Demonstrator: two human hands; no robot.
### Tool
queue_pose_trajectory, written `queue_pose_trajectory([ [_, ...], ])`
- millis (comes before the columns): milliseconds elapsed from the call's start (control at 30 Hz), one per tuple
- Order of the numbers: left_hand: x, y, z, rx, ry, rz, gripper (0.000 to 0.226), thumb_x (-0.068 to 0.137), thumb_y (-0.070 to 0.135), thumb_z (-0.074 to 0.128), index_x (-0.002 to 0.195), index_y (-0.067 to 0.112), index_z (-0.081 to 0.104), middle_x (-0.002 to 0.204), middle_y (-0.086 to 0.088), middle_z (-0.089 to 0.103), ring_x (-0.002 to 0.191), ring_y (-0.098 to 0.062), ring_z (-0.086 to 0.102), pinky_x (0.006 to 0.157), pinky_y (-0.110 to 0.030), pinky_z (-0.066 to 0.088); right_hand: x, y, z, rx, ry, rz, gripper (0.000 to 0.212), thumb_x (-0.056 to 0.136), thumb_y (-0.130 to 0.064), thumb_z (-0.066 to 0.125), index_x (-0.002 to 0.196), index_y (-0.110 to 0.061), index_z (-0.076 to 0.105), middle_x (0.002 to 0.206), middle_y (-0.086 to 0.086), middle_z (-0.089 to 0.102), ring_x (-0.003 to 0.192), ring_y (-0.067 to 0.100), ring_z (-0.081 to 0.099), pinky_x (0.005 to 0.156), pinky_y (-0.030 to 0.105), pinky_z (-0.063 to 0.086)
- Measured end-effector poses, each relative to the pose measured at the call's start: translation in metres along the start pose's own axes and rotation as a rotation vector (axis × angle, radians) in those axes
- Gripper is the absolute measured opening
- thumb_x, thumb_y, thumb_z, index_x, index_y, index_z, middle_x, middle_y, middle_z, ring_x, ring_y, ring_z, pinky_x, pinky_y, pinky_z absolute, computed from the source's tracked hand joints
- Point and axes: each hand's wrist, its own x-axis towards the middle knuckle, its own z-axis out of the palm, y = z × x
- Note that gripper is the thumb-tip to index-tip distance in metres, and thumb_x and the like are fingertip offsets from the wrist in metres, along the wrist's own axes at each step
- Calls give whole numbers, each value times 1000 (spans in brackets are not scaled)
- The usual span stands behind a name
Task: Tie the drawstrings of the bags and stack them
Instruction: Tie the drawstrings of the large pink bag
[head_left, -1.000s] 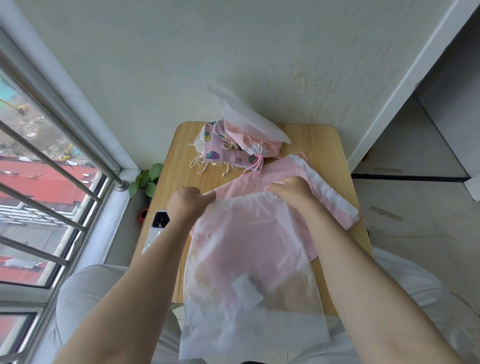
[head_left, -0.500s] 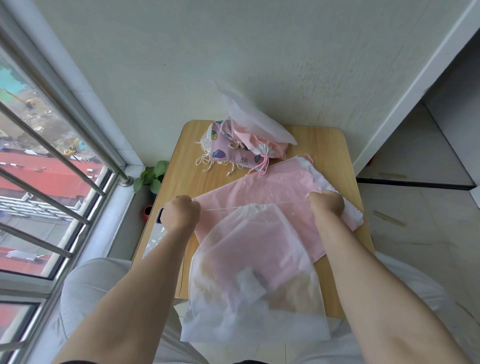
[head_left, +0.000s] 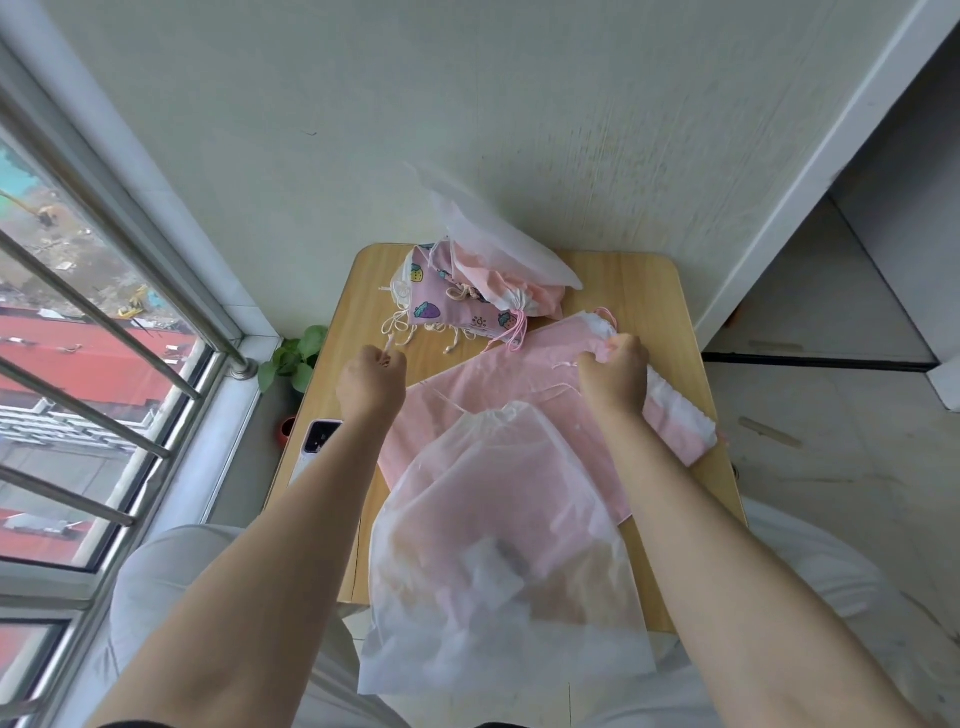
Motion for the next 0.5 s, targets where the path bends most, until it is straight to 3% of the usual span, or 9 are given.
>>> queue_pose_trajectory([
  [33,2,3,0,-11,-12,14,24,93,28,47,77,10,47,68,-1,45,67,-23,42,52,-31,27,-4,-2,2,-63,-45,1,6,84,-16,52,82,-12,54,82,-2,53,82,23,52,60,27,38],
  [67,2,4,1,-30,-36,26,22,93,31,49,87,10,53,79,-3,53,75,-24,48,57,-32,35,-7,-2,6,-123,-133,43,14,84,-22,49,74,-13,53,73,-3,53,77,25,54,57,28,39],
  [167,-3,4,1,-1,4,89,49,90,42,59,131,19,47,127,-8,49,114,-26,48,93,-38,44,-13,-3,19,-183,-363,116,41,76,-40,41,85,-10,67,84,6,71,83,29,66,77,38,56],
  [200,-6,2,1,60,65,127,49,89,42,61,130,19,48,128,-9,47,117,-27,46,94,-38,42,-15,-5,22,-208,-383,96,46,76,-44,39,91,-11,69,92,8,72,89,29,66,82,37,54],
  [267,-9,3,0,164,31,110,31,92,40,53,105,13,62,116,-11,58,102,-28,54,76,-33,43,-21,-11,27,-264,-446,106,55,86,-50,40,112,-9,66,115,12,68,106,30,62,90,35,48],
  [333,-11,6,4,256,-262,6,49,95,45,39,80,9,69,94,-11,70,80,-28,64,65,-31,47,-24,-15,33,-253,-528,163,67,91,-57,47,132,-4,55,129,14,60,119,32,56,95,35,42],
  [367,-15,7,5,280,-413,-27,57,96,49,36,76,10,72,86,-9,73,78,-27,67,70,-32,51,-26,-16,35,-246,-555,173,70,89,-59,52,133,-4,53,129,13,59,120,31,55,92,33,41],
  [433,-23,11,15,307,-554,-6,59,95,53,38,77,9,73,83,-6,73,80,-26,68,82,-35,52,-28,-19,40,-254,-583,153,52,86,-51,62,119,-10,60,111,8,64,108,28,60,79,28,43],
  [500,-28,16,25,280,-577,15,55,94,54,46,73,7,65,74,-5,65,73,-25,61,76,-33,48,-27,-20,45,-257,-584,91,23,85,-33,65,90,-11,63,81,2,61,87,24,60,59,24,41],
])
